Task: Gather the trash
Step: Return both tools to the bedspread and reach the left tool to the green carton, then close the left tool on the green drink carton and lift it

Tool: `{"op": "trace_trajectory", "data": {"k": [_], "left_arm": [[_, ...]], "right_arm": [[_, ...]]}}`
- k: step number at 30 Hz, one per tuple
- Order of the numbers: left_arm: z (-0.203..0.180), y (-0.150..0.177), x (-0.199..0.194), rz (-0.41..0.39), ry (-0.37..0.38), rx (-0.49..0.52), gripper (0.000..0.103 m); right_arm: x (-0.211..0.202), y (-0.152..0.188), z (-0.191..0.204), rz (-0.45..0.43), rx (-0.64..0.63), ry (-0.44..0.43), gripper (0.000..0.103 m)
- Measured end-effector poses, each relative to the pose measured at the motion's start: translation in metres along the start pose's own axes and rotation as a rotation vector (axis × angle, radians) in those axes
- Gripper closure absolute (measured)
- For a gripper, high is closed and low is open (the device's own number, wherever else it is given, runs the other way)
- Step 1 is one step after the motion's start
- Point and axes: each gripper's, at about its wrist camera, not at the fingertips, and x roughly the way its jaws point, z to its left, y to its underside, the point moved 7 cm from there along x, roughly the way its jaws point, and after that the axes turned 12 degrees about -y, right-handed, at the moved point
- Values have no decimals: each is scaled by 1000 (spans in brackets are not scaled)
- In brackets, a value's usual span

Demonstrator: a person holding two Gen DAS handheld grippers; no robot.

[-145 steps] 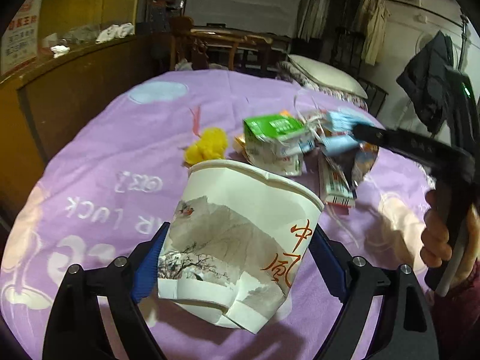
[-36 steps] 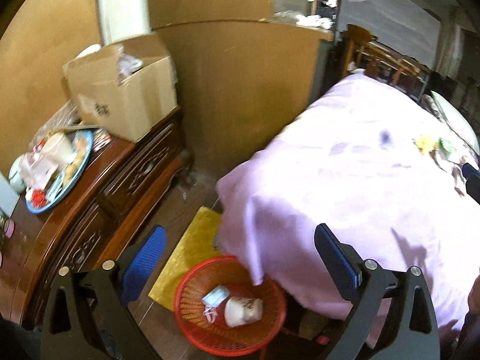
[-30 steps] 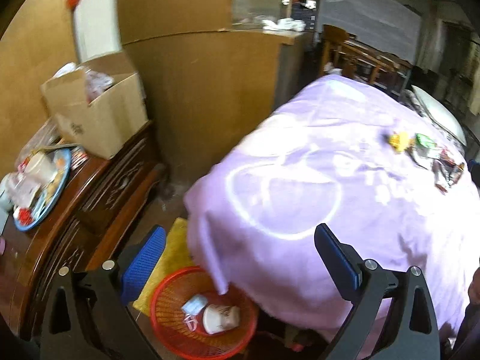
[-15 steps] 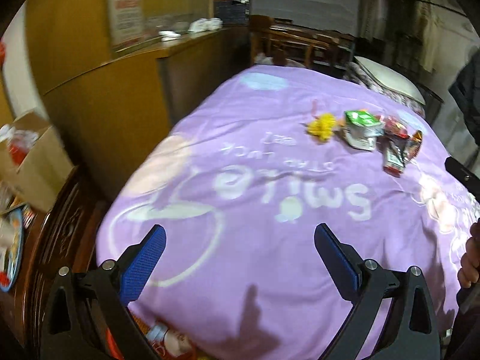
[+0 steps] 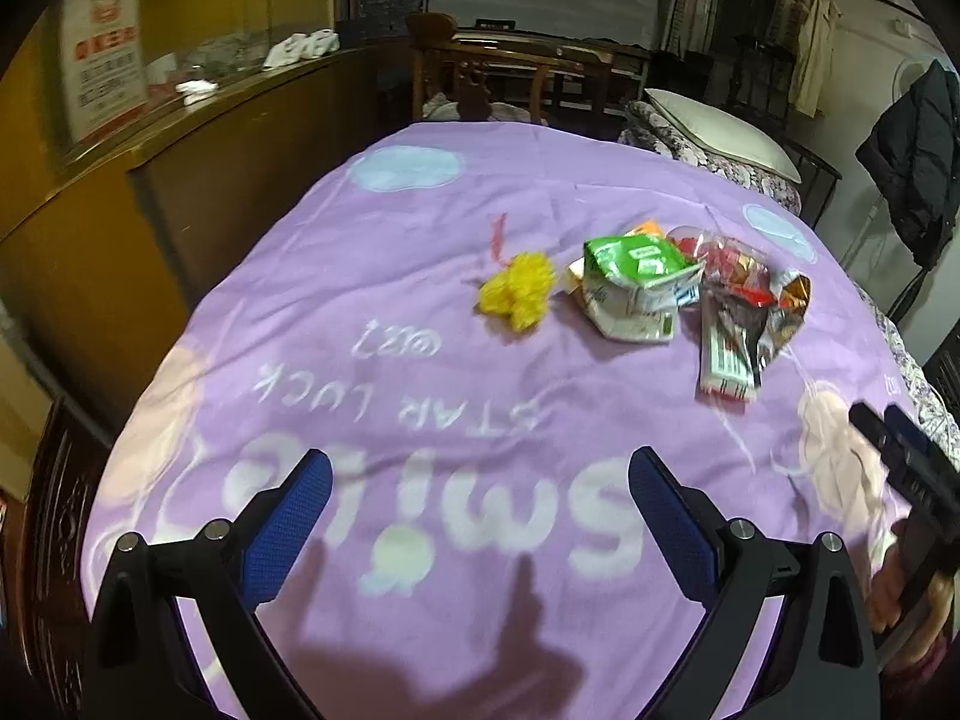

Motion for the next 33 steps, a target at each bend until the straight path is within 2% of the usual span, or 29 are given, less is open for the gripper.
{"op": "trace_trajectory", "data": {"k": [3,7,14,18,22,25,28,33], "left_arm": [[-9,-15,14,9,3,-1,6],[-35,-45,26,6,54,2,6],[-98,-101,49,-27,126,24,6],[-127,-120,74,-23,115,38,6],[-139,-122,96,-13,81,55,6],[-132,-114,107,-2,41,66,6],[-106,-101,113,11,-5,66,6],[-56,-71,95,27,25,40,5]], "right_arm": [[8,4,-7,9,-6,22,7],[21,11,-10,49,1,13,7],[28,14,-10,75,15,-9,7],[34,15,-14,98,52,-30,7],[39,18,-22,115,113,-65,7],[39,19,-25,111,144,-77,7],[38,18,-27,101,158,-76,7],[34,16,-29,74,168,-67,7]]}}
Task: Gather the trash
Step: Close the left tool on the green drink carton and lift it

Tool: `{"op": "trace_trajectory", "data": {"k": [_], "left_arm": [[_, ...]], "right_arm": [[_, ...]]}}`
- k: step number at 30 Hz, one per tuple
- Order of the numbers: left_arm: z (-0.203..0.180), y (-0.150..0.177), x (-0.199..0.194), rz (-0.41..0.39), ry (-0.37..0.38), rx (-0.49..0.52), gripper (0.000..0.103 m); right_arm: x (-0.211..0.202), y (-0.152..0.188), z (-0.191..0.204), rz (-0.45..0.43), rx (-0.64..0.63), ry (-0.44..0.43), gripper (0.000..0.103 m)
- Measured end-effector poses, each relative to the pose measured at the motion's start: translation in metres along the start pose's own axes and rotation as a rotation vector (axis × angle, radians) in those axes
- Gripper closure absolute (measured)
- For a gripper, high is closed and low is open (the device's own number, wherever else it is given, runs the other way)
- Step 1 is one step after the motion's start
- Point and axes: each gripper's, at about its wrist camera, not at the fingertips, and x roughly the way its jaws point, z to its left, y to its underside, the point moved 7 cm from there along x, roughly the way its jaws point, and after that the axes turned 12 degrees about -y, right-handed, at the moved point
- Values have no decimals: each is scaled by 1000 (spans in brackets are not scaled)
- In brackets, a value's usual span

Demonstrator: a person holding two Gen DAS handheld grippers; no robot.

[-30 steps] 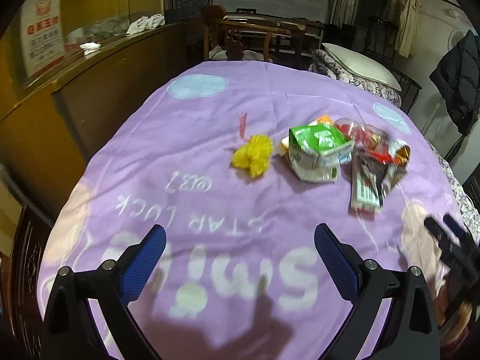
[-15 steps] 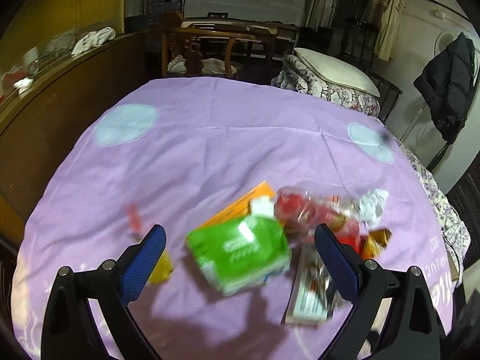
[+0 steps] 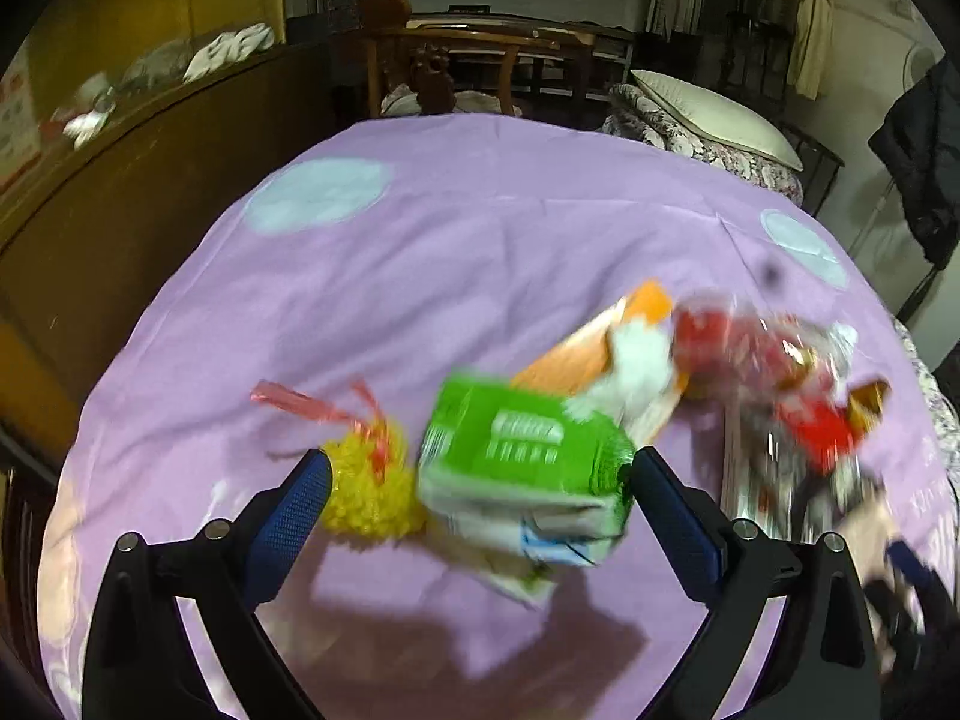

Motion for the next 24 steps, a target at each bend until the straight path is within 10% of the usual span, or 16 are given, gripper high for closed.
{"op": "trace_trajectory", "data": {"k": [11,24], "left_arm": [[67,68,-41,37,2,-97,6],[50,43,-20,27,26,-164,6]], "right_arm": [[-4,-1,9,-17,-48,12,7],[-1,0,10,-3,-44,9,7]]}}
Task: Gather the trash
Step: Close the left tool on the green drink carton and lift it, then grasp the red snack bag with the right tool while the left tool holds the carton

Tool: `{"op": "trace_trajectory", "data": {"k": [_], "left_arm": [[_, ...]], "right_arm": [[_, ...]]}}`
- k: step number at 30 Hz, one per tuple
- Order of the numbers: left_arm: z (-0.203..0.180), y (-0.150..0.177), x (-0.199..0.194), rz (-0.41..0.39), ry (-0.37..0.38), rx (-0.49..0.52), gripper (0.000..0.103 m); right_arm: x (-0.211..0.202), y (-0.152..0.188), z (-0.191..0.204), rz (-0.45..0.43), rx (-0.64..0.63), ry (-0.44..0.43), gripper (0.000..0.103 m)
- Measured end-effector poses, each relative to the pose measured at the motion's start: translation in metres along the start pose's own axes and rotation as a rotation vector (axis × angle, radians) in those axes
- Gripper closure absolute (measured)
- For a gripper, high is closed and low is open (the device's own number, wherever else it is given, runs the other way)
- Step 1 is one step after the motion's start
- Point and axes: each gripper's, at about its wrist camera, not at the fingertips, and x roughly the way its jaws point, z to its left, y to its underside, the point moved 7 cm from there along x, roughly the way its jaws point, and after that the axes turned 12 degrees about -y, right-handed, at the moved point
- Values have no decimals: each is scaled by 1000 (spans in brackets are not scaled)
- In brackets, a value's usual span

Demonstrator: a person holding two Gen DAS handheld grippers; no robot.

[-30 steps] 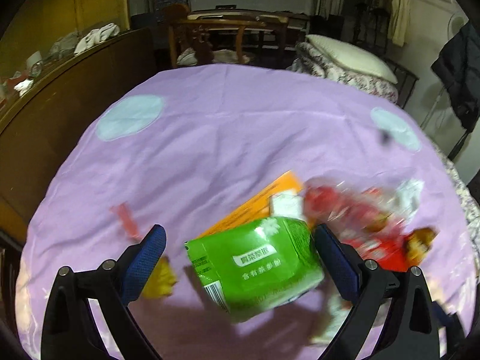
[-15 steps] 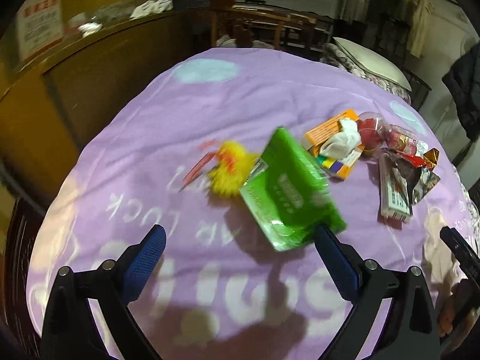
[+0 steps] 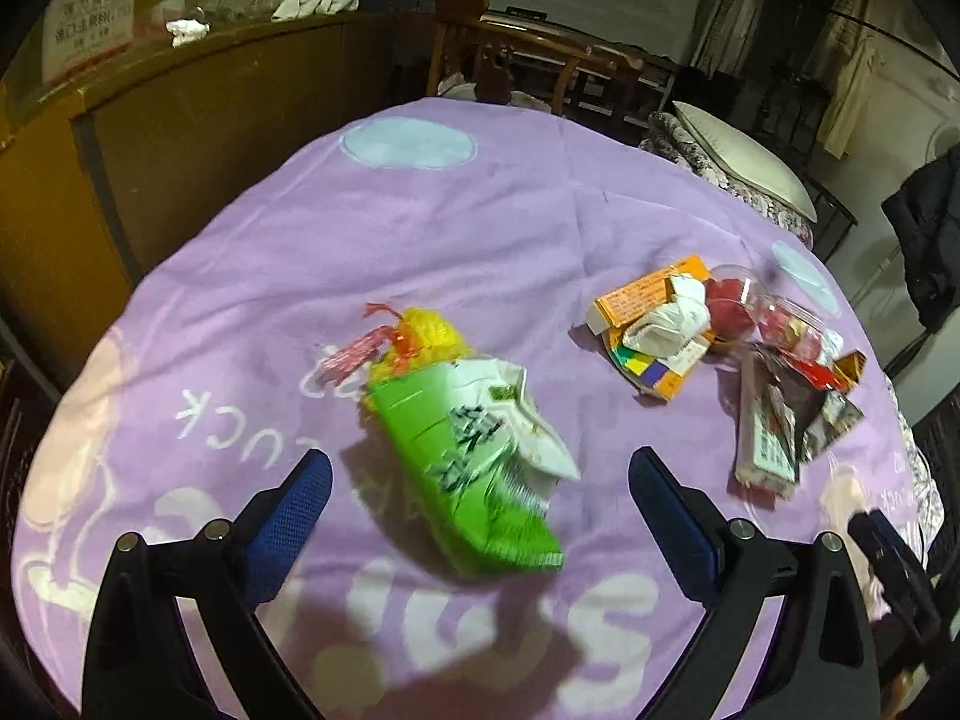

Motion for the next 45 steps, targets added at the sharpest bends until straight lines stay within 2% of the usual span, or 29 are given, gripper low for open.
{"op": "trace_trajectory", "data": {"k": [4,6,7,8,16,21,24,31,34,38,42,45], "left_arm": [[-1,-2,20,31,-35,-17,6],[1,1,29,60,-35,-36,10],[0,2,32,72,-19,-40,25],[-2,5,32,84,23,-36,33],[1,18,-25,-14,100,-15,35],[13,32,-51,-38,103,-18,35],[17,39,-53,-25,107,-26,35],[25,61,-49,6,91,-8,35],[27,64,-46,14,96,-18,35],[28,63,-43,11,94,-5,34],[27,63,-39,13,98,5,34],[25,64,-36,18,98,9,34]], "right_arm": [[2,0,-2,6,10,-4,7],[3,1,-2,10,14,-6,7],[4,0,-3,12,15,-7,7],[4,0,-3,13,16,-8,7],[5,0,-1,7,0,-7,7],[3,0,10,-4,-53,-8,7],[-1,-2,20,-16,-85,-17,7],[7,-22,66,-18,-77,-188,7],[13,-34,74,-38,-94,-176,9],[20,-52,62,-53,-58,-149,9],[40,-64,52,-5,-29,-164,8],[57,-65,53,27,-67,-144,7]]}}
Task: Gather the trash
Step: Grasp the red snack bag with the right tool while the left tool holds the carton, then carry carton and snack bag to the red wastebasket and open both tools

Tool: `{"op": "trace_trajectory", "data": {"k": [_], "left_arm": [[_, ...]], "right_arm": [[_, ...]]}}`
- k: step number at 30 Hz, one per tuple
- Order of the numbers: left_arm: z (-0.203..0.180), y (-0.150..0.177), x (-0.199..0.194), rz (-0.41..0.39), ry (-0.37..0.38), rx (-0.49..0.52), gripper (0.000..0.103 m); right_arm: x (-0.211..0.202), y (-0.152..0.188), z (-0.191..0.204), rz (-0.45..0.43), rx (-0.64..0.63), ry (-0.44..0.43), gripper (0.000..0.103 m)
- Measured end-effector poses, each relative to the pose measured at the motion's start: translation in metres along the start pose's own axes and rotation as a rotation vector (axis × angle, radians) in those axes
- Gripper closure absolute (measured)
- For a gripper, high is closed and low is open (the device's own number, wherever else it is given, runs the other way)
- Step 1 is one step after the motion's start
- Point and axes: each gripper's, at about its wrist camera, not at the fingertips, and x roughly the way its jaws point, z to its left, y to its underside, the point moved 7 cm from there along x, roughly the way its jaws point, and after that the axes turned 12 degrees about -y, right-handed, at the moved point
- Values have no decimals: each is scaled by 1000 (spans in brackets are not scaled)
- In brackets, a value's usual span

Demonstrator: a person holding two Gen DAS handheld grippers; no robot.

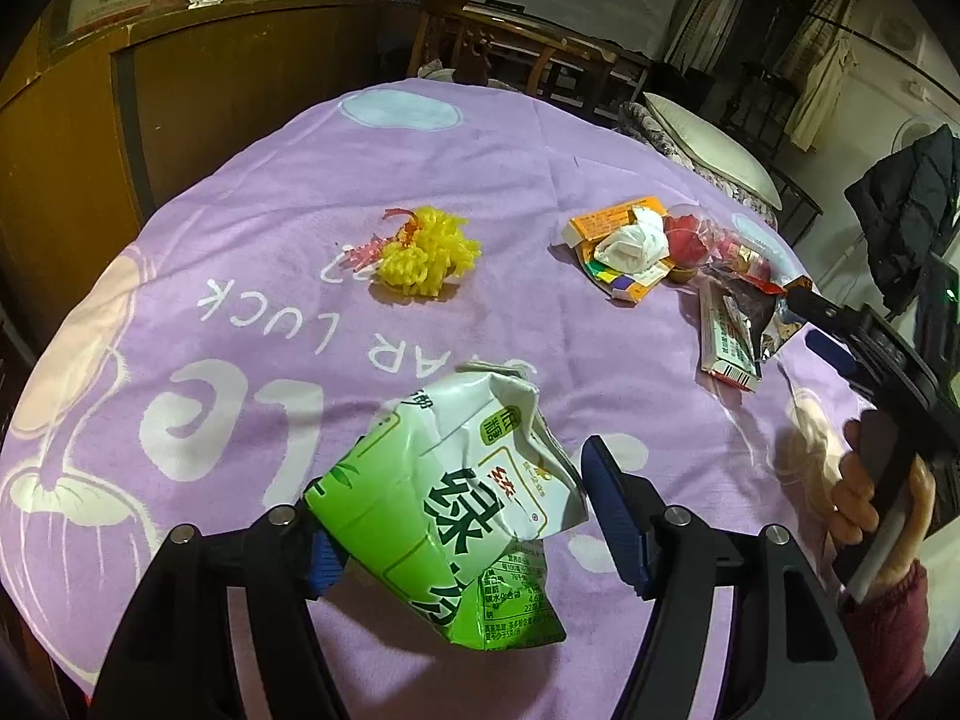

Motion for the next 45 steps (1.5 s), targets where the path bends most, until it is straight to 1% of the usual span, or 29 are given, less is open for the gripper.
{"op": "trace_trajectory", "data": {"k": [4,5,6,7,8,9,10,13,14,21,27,30,38,42,45], "left_arm": [[-1,1,4,8,-3,10,34],[-2,0,4,9,-2,11,34],[-2,0,4,9,-1,12,34],[-3,0,4,8,1,12,34],[-4,-1,3,5,3,13,34],[-4,-2,1,0,5,13,34],[-5,-3,-1,-5,7,14,34],[-5,-7,-12,-30,8,17,34],[-4,-7,-15,-38,8,17,34],[1,-10,-42,-82,4,1,34],[7,-12,-71,-124,-3,-16,34],[13,-10,-89,-147,-8,-27,34],[39,3,-143,-211,-46,-55,34],[58,15,-172,-235,-73,-74,34],[74,25,-187,-242,-96,-83,34]], "right_arm": [[15,4,-2,32,-26,15,7],[16,6,-2,38,-29,12,8],[17,7,-2,40,-34,12,12],[16,7,-1,42,-46,10,26],[14,7,1,36,-53,-3,56],[11,7,3,41,-52,-18,73],[8,6,5,36,-42,-40,85],[-11,2,12,-18,-49,-54,85],[-16,1,16,-28,-58,-58,89],[-55,-4,43,-96,-86,-108,90],[-92,-6,73,-147,-117,-178,90],[-112,-4,93,-166,-138,-228,90],[-144,9,153,-184,-219,-342,90],[-159,23,186,-176,-252,-422,90],[-165,35,206,-164,-280,-461,90]]}}
